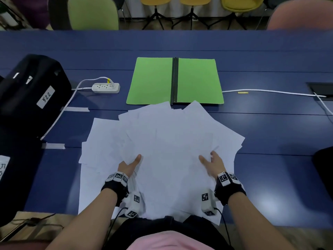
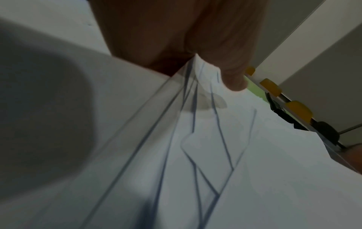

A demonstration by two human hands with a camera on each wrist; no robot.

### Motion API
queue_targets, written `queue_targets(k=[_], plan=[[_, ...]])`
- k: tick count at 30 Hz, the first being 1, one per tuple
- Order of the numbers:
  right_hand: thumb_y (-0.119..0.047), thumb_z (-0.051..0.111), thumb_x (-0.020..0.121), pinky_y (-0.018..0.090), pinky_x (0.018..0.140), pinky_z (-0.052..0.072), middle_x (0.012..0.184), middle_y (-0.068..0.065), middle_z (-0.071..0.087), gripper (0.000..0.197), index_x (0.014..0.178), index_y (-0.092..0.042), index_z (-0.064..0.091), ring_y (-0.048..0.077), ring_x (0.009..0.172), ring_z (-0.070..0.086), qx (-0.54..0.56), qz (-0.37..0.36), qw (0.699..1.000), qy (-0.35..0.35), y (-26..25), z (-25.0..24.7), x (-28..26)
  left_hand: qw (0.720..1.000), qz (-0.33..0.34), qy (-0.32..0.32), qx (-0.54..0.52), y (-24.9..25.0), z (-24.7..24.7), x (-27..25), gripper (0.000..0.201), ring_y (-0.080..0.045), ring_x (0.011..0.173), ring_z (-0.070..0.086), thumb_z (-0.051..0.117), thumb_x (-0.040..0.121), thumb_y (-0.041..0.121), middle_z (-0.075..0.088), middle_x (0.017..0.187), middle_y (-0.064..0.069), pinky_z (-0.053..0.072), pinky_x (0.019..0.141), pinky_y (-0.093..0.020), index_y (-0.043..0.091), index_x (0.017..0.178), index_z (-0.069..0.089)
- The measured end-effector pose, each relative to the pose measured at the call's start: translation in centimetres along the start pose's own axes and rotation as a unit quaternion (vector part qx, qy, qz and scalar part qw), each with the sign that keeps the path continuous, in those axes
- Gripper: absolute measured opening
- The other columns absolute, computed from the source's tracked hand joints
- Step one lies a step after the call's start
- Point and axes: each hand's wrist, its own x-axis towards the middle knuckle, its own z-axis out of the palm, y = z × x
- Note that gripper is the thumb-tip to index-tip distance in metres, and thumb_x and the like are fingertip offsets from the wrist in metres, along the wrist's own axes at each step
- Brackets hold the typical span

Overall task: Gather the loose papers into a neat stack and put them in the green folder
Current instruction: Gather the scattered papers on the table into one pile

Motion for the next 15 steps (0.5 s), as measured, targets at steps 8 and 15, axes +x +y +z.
queue_targets(k=[8,15], plan=[[-0.007,0.047,0.093,0.029,0.102,0.037,0.134,0.008,0.050,0.050,0.141,-0.003,0.038,0.026,0.126,0.048,-0.127,-0.012,0.987,-0.095,-0.2,2.1,0.2,1.000,0.013,-0.002,0.024,-0.2,0.0,-0.1,0.074,-0.031,0.128,0.048,0.071,0.079,0.041,0.051,0.139,-0.017,0.035,0.105,-0.033,-0.001,0.134,0.044],[-0.021,0.049,0.096,0.035,0.111,0.034,0.146,0.011,0.043,0.052,0.144,-0.007,0.036,0.028,0.133,0.043,-0.138,-0.001,0.987,-0.077,-1.5,3.1,0.4,0.999,-0.013,-0.049,0.001,0.3,-0.2,-0.4,0.093,-0.031,0.128,0.048,0.080,0.066,0.046,0.049,0.140,-0.015,0.037,0.110,-0.040,0.002,0.138,0.041]])
